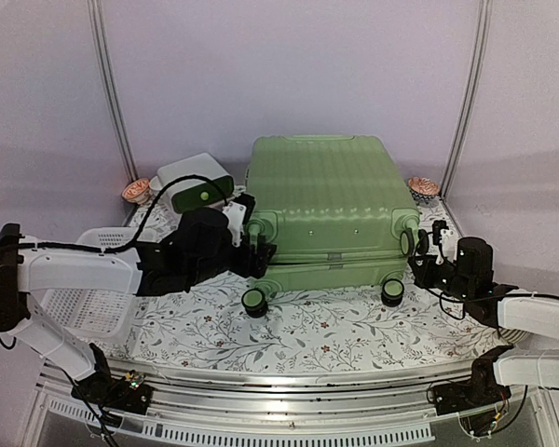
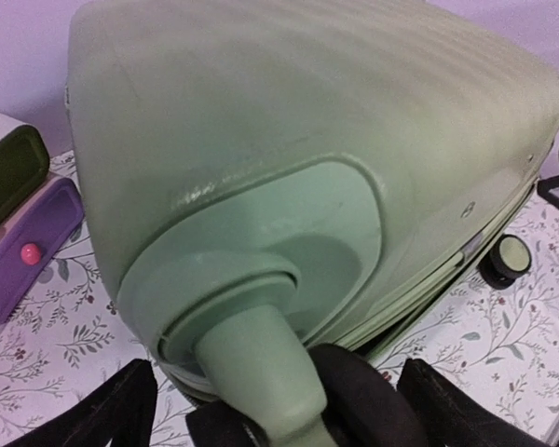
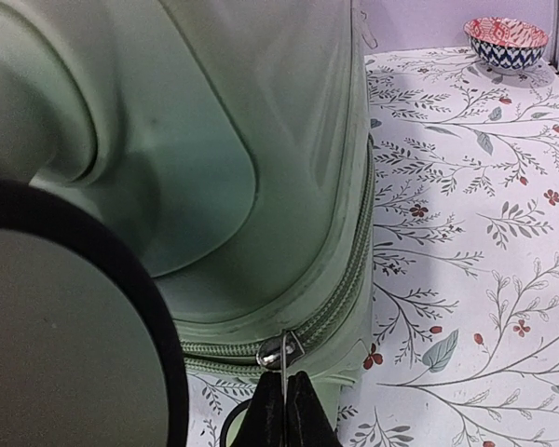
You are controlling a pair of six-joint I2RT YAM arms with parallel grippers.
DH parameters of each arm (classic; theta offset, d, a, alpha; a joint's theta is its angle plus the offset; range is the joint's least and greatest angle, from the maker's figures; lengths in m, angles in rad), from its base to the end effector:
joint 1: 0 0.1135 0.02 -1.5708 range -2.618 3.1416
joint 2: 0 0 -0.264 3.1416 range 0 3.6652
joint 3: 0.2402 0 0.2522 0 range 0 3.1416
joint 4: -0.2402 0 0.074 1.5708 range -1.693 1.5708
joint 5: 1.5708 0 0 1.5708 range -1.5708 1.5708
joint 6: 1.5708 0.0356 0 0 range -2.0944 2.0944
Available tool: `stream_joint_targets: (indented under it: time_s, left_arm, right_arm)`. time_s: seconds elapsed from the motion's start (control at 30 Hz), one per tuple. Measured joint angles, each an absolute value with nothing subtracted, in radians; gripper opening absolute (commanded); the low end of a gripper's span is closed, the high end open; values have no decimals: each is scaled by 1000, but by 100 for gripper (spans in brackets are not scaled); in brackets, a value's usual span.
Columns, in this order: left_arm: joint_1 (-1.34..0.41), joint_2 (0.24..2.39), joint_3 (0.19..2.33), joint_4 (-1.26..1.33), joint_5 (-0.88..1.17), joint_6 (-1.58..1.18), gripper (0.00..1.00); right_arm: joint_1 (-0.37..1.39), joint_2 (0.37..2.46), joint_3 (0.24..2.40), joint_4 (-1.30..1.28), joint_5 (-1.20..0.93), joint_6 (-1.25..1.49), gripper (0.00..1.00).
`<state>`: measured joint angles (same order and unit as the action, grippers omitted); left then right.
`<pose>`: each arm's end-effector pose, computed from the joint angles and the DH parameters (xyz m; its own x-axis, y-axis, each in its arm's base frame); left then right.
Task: Open, take out, and arrange the luggage
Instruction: Pick up the wheels of luggage from the luggage.
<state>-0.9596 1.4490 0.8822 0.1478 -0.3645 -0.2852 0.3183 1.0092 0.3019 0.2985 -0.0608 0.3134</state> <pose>0.1968 -0.2587 0.2510 -0.3867 0.0939 -0.9174 0.4893 0.8641 -0.1178 0.1941 0.0662 0.1798 -0.4718 0.1686 -0.8655 -0.2311 0.9236 0.3059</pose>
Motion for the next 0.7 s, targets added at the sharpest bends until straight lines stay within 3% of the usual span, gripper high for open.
stream_joint_targets:
  time_s: [0.17, 0.3, 0.47, 0.53, 0.6, 0.7]
  left_arm:
    - [-969, 1462, 902, 72, -419, -281, 56]
    - [-977, 1468, 926, 35, -456, -273, 42]
    - [-973, 1460, 925, 22, -455, -270, 33]
    - [-959, 1439, 908, 23, -436, -269, 23]
    - [-939, 1411, 885, 23, -414, -267, 6]
    - [-895, 1351, 840, 14, -373, -268, 1]
  right_arm:
    - [318, 1011, 302, 300, -62, 313, 3]
    - [318, 1015, 302, 305, -64, 309, 3]
    - [316, 1017, 306, 303, -81, 296, 3]
    - [311, 1022, 313, 295, -112, 287, 3]
    - [311, 1029, 323, 284, -155, 273, 3]
    - [315, 1053, 342, 273, -233, 251, 3]
